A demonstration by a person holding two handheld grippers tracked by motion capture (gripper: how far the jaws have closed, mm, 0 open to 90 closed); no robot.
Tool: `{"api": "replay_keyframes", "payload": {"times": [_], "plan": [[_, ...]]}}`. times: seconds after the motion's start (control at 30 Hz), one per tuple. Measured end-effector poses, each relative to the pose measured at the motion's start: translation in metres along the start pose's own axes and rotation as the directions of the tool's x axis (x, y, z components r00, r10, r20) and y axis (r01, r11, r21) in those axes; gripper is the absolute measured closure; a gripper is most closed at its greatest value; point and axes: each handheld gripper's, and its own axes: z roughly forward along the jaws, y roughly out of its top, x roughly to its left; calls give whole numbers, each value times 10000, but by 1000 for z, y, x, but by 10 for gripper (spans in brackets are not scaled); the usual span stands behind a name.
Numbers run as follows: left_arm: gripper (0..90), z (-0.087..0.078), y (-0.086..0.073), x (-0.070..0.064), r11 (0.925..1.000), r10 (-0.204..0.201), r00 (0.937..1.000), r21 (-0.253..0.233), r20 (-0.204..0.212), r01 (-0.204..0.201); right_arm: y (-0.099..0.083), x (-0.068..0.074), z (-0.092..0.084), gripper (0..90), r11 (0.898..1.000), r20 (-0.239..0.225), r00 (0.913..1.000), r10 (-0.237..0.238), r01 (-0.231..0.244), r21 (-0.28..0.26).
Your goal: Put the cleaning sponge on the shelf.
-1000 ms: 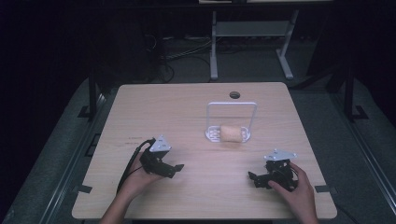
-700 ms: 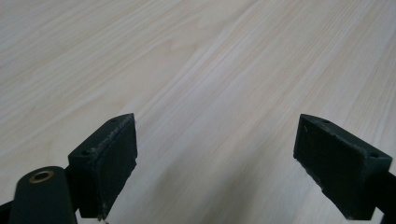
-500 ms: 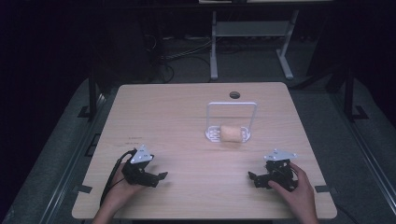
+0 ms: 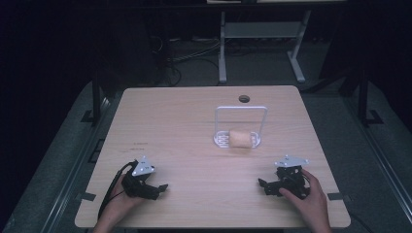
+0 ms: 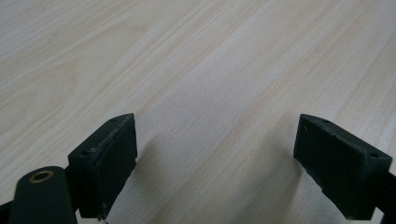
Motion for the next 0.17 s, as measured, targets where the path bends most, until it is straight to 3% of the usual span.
{"api": "replay_keyframes", "payload": {"times": [0.17], "plan": [[129, 0, -2, 2, 9999, -86, 9998, -67, 172, 88, 0, 0, 0, 0, 10000, -1, 10000, 7, -7, -2]]}}
